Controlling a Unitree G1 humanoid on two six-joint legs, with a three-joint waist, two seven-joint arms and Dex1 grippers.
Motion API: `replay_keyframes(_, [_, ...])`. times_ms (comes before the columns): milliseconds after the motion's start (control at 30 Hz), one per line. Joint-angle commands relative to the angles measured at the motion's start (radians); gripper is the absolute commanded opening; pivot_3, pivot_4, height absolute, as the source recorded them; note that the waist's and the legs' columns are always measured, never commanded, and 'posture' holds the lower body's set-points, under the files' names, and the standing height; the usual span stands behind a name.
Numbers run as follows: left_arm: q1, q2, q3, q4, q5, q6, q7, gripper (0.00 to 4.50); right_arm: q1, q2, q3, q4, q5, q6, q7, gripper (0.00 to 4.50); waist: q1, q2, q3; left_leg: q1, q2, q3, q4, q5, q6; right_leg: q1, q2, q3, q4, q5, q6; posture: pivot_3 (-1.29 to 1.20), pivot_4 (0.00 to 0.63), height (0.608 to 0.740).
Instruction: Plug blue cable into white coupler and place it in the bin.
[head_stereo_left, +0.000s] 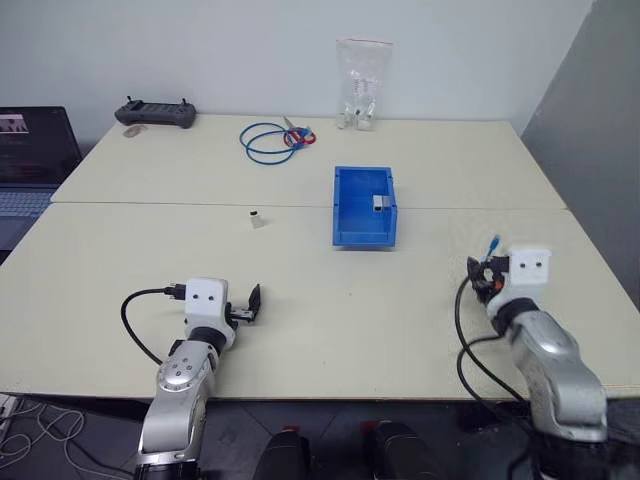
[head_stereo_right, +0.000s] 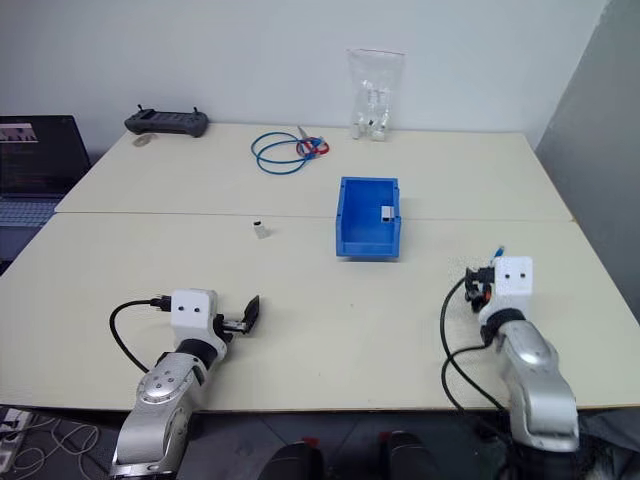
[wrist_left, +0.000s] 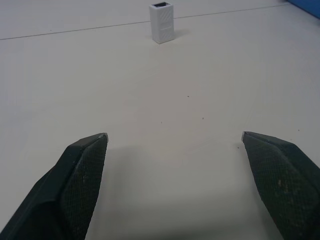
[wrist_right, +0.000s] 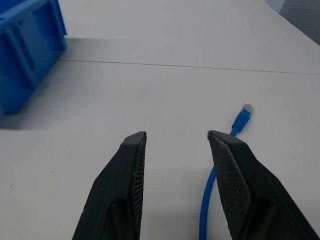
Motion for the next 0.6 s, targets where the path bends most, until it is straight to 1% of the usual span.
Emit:
replay_keyframes(33, [-0.013, 0.006, 0.008, -0.026, -0.007, -0.011, -0.003, 4.50, -0.042, 0.010, -0.044, 0.045, -0.012, -0.024, -0.052, 2.07, 0.003, 0.000, 0.000, 0.000, 0.000, 0.000, 0.000, 0.000, 0.000, 0.000, 0.000, 0.000, 0.000, 0.000, 0.000, 0.00, 0.150, 0.740])
replay_keyframes(267, [-0.024, 0.011, 0.025, -0.030, -0.018, 0.001, 0.002, 4.50, -0.041, 0.010, -0.050, 0.053, -0.023, -0.012, -0.075, 2.07, 0.000, 0.001, 0.000, -0.003, 0.000, 0.000, 0.000, 0.000, 0.000, -0.003, -0.001, 0.000, 0.001, 0.000, -0.001, 0.00, 0.150, 0.740])
replay_keyframes(467, [-0.085, 0.070, 0.012, -0.010, -0.039, 0.007, -0.079, 4.50, -0.029, -0.008, -0.047, 0.030, -0.028, -0.006, -0.068, 2.07, -0.001, 0.001, 0.000, -0.002, 0.000, 0.000, 0.000, 0.000, 0.000, -0.003, 0.000, 0.000, 0.004, 0.000, -0.001, 0.00, 0.150, 0.740])
replay_keyframes(600, [-0.148, 0.109, 0.001, 0.022, -0.034, 0.003, -0.126, 4.50, -0.048, -0.022, -0.053, 0.012, -0.022, 0.022, -0.070, 2.07, -0.001, 0.001, 0.001, -0.002, 0.000, 0.001, 0.000, 0.000, 0.000, -0.003, 0.000, 0.001, 0.003, 0.000, -0.001, 0.00, 0.150, 0.740])
